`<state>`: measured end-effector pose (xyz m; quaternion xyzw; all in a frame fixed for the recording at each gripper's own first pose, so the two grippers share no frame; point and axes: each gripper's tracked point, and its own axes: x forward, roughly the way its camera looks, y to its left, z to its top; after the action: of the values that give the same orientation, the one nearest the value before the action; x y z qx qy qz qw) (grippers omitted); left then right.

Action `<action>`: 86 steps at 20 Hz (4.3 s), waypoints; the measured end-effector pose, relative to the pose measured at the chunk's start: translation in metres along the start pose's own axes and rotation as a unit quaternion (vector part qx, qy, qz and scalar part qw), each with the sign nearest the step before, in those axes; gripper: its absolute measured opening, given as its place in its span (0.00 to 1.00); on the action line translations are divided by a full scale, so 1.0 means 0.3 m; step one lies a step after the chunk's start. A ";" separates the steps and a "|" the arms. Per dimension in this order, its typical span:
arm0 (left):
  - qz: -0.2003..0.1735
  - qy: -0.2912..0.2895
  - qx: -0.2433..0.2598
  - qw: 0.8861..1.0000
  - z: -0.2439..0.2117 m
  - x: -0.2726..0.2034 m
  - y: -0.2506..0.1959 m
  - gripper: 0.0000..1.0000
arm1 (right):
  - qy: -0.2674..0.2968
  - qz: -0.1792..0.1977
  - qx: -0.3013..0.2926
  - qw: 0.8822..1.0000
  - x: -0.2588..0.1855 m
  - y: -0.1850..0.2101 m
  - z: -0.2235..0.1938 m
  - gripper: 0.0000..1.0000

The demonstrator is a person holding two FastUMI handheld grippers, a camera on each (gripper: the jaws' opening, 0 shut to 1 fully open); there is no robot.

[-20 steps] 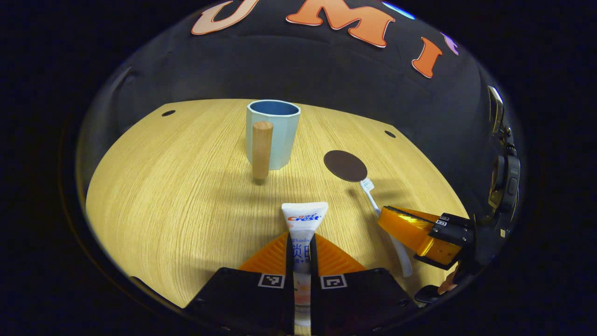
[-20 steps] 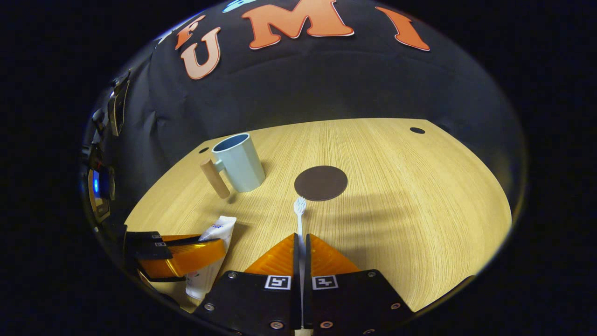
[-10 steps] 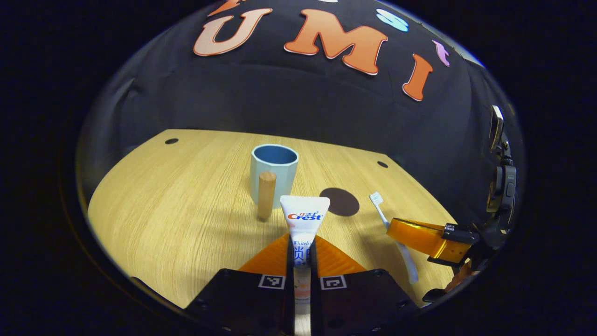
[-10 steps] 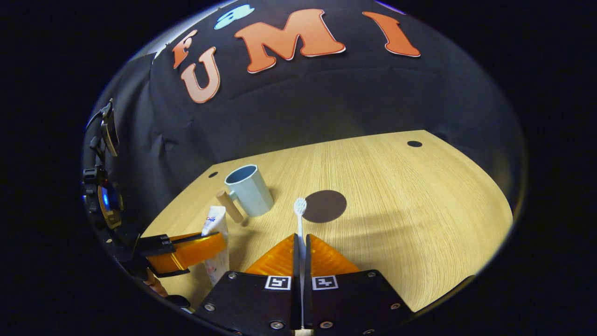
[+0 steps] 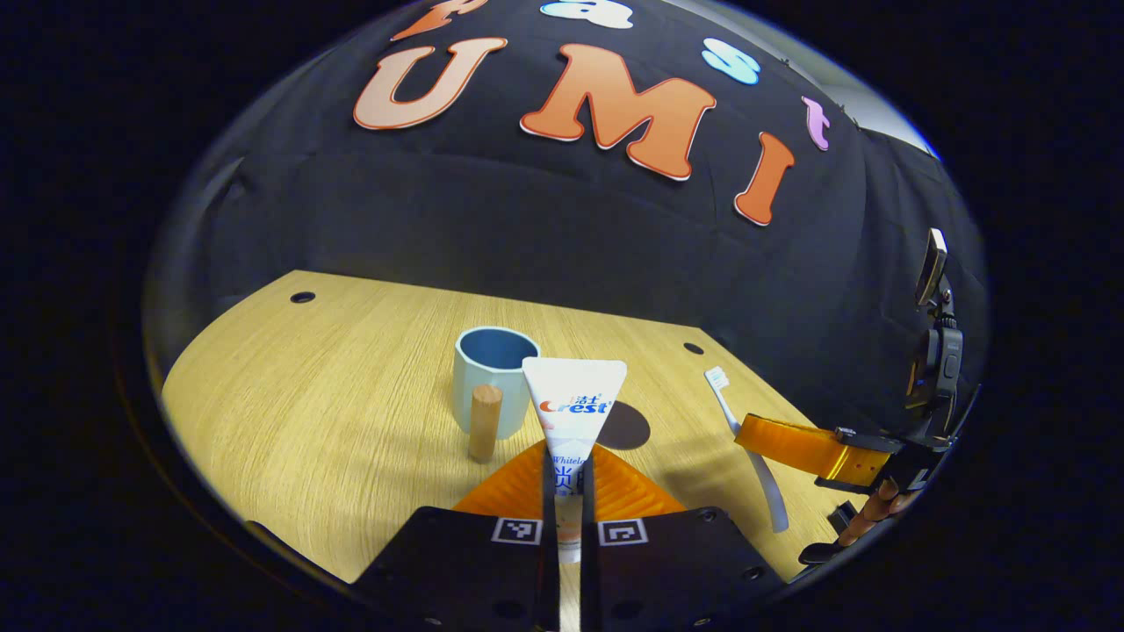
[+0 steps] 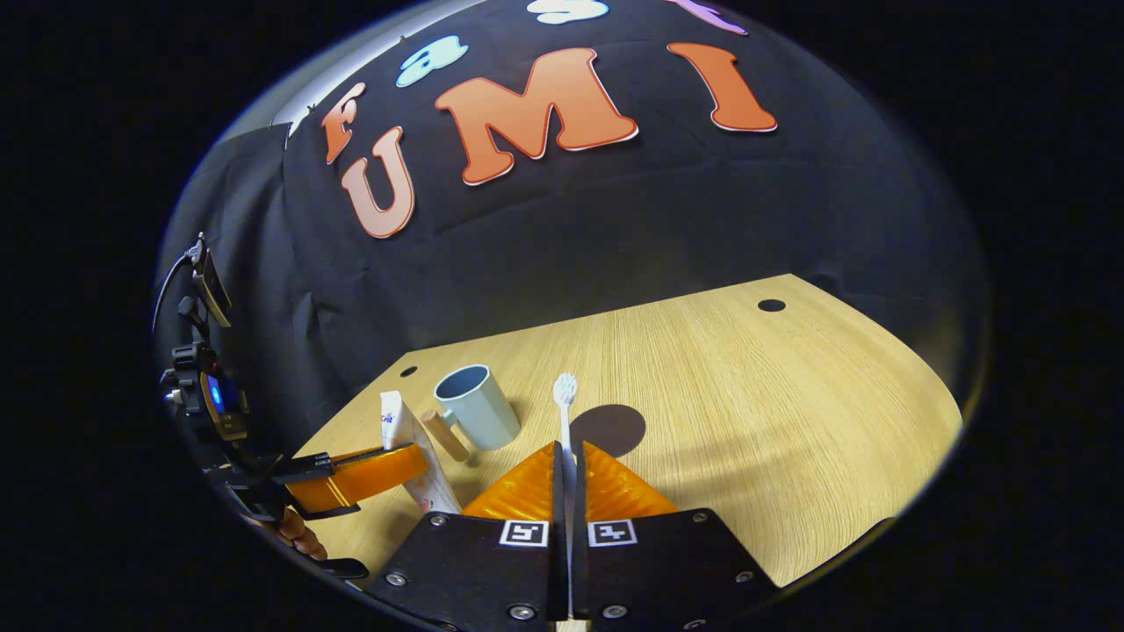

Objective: Put the toothbrush and toothpaste on the desktop into the cup, then pick up the cup and place it on the coaster on the desktop.

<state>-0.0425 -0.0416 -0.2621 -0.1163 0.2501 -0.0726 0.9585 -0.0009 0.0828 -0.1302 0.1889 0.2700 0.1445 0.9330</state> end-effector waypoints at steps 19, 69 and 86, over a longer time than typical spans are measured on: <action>0.045 -0.106 -0.003 0.993 0.400 0.143 0.174 0.08 | -0.063 0.009 -0.021 0.998 0.059 0.018 0.238 0.02; 0.090 -0.115 0.058 0.988 0.240 -0.049 0.495 0.97 | -0.155 0.166 -0.003 0.974 0.611 0.516 0.460 0.02; 0.104 -0.070 0.027 0.992 0.135 -0.021 0.579 0.98 | -0.114 0.189 0.026 0.975 0.718 0.489 0.283 0.03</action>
<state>-0.0138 0.1344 -0.2699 -0.0688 0.1908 0.0295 0.9788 0.1970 0.2697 -0.0973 0.2761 0.1250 0.2883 0.9083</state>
